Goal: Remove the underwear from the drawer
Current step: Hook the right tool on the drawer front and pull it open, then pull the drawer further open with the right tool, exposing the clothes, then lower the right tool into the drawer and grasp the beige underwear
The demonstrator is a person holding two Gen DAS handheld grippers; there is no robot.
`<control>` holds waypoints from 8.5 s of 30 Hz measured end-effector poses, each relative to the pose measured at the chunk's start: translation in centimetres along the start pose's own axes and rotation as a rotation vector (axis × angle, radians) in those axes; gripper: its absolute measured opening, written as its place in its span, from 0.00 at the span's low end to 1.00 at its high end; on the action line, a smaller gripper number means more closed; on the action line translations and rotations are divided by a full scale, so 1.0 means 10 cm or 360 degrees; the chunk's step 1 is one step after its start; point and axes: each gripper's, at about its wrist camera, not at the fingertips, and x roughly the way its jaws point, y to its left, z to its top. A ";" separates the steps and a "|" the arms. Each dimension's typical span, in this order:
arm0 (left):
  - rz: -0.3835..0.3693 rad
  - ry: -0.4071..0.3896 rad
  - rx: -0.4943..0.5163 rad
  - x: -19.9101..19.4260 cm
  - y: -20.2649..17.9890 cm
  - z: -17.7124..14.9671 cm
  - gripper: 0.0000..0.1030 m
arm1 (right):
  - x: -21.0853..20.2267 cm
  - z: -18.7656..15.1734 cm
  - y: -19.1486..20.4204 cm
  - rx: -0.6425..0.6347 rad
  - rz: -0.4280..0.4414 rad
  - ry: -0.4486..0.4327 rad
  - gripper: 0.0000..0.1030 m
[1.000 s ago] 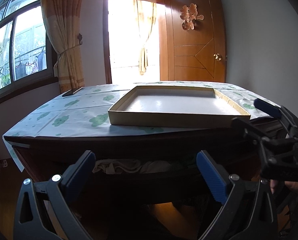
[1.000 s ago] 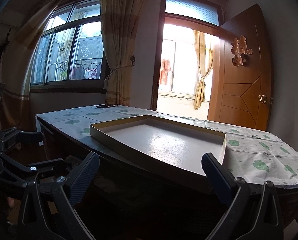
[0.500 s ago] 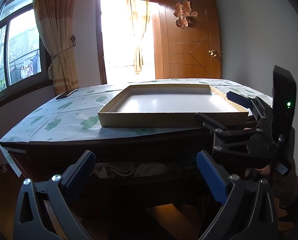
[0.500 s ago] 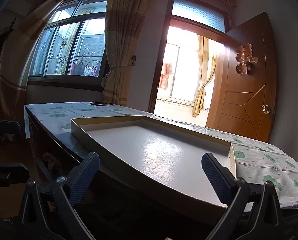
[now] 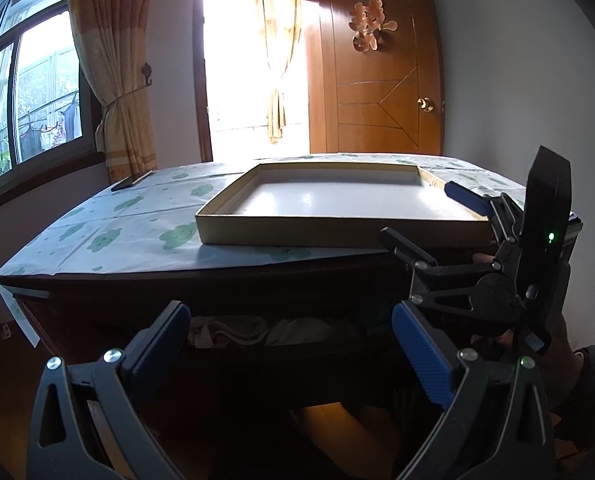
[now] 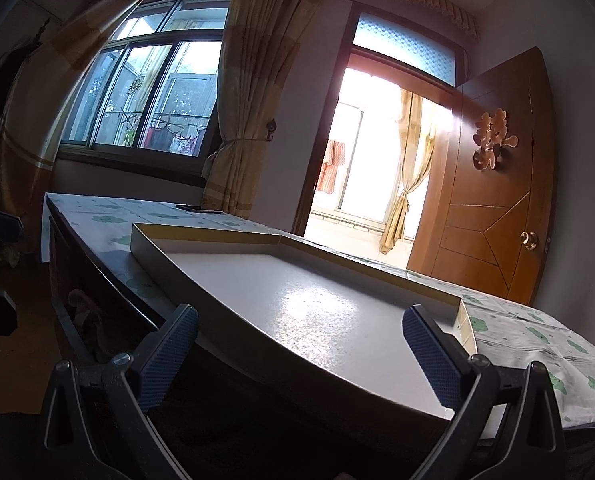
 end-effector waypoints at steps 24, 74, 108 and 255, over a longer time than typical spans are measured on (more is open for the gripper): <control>-0.0006 0.0036 -0.0034 0.00 0.03 -0.07 1.00 | 0.02 -0.02 0.03 -0.0101 -0.0023 -0.0024 0.99; -0.0025 0.0134 0.0054 0.16 -0.06 -0.22 1.00 | -0.16 -0.04 0.21 -0.0227 0.0160 -0.0088 0.99; -0.0014 -0.0023 0.0042 -0.08 -0.06 -0.04 1.00 | -0.58 -0.19 0.61 -0.0473 0.0265 -0.0046 0.99; -0.0043 0.0425 0.0008 0.43 0.28 -0.25 1.00 | -0.05 -0.27 0.25 0.0338 0.0680 0.1153 1.00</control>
